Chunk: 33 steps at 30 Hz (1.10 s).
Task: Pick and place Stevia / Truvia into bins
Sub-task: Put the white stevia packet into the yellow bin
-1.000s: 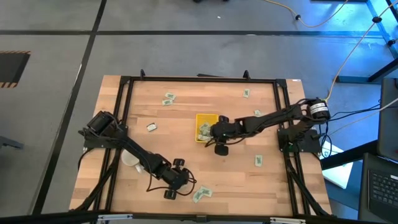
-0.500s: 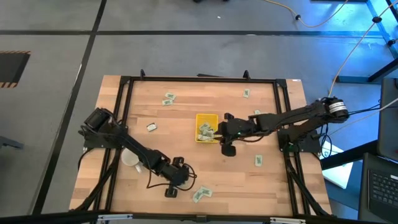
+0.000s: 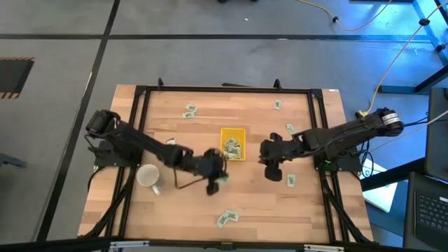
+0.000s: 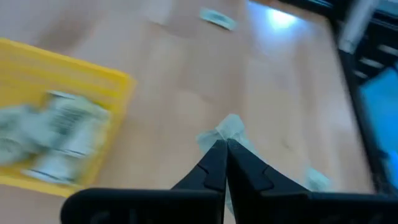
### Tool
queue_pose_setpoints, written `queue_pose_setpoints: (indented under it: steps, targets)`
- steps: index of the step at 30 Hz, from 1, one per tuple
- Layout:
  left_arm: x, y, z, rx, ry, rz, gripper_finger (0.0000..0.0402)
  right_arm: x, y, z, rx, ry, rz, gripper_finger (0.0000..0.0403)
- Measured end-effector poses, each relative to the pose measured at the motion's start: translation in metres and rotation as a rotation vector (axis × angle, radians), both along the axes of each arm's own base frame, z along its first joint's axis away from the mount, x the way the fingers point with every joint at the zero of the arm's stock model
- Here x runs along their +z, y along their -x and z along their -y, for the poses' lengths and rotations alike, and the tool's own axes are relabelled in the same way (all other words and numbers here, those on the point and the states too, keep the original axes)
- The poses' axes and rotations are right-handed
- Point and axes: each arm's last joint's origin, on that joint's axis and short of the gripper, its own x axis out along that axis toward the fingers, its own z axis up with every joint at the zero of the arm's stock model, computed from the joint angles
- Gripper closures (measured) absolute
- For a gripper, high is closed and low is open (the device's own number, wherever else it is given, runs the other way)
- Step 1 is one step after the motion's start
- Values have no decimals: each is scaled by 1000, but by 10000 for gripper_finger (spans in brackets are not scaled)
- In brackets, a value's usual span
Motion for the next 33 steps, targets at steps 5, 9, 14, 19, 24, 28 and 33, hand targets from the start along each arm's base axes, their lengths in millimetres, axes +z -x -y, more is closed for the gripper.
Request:
queue_pose_setpoints:
  steps: [5, 9, 14, 19, 24, 28, 33]
  targets:
    - [0, -12, -42, 97, -38, 26, 398, -2, 9, -12, -40, -51, -57, 302]
    - [-1, -17, -71, 144, -86, 31, 398, -8, 21, -22, -74, -73, -160, 302]
    - [-13, -20, -99, 172, -88, -18, 398, -13, 40, -36, -143, -83, -290, 302]
    - [-33, -27, -111, 186, -74, -53, 398, -20, 54, -50, -137, -81, -342, 302]
    - [-42, -30, -114, 194, -74, -67, 395, -36, 69, -61, -111, -83, -405, 302]
    - [-43, -30, -114, 179, -61, -63, 371, -52, 80, -66, -75, -71, -426, 302]
    - [-42, -31, -114, 205, -34, -48, 339, -71, 87, -68, -40, -69, -420, 302]
